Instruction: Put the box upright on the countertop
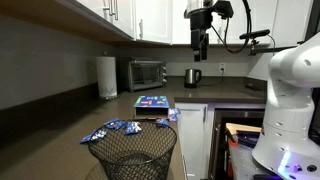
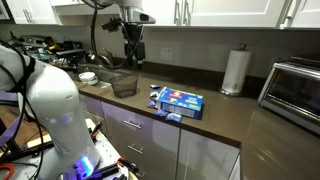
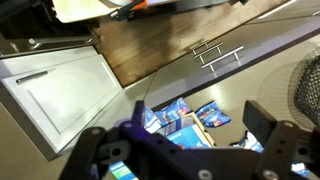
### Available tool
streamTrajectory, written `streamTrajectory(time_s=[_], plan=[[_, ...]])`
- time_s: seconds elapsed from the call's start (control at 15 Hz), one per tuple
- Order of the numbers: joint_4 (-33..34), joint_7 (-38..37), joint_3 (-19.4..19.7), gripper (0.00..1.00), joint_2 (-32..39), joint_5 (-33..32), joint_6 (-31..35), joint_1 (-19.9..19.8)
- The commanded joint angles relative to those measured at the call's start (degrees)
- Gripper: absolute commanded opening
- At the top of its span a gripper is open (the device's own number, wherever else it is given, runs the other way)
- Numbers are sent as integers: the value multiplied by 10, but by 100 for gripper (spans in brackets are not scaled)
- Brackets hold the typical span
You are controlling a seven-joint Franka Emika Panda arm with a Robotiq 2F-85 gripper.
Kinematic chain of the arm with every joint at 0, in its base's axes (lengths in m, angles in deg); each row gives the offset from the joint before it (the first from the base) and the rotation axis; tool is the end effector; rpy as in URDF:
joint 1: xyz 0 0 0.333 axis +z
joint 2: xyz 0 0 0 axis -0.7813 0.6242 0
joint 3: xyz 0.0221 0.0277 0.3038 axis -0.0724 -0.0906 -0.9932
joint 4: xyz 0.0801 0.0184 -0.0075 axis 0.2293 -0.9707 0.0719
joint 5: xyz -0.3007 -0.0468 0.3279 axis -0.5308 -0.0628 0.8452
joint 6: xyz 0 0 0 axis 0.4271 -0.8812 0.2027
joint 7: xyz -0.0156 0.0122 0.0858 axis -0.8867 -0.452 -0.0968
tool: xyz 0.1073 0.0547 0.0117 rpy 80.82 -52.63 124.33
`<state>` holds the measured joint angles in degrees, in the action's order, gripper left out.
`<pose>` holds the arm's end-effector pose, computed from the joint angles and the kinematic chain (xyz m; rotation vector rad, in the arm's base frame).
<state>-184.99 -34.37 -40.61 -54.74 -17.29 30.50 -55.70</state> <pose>0.3544 -0.0179 0.4804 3.0435 -0.3082 -0.0944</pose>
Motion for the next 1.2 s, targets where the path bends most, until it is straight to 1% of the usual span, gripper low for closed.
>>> streamTrajectory(time_s=[0.0,0.47,0.67,0.8,1.0,1.13], plan=[[1,-1,2,100,1,-1,-1,2],[1,-1,2,100,1,-1,-1,2],[2,-19,-24,100,23,-6,19,9],[8,-28,-50,100,50,-13,38,16],[21,-56,-99,100,102,-36,67,23],[34,-87,-138,100,148,-76,84,24]])
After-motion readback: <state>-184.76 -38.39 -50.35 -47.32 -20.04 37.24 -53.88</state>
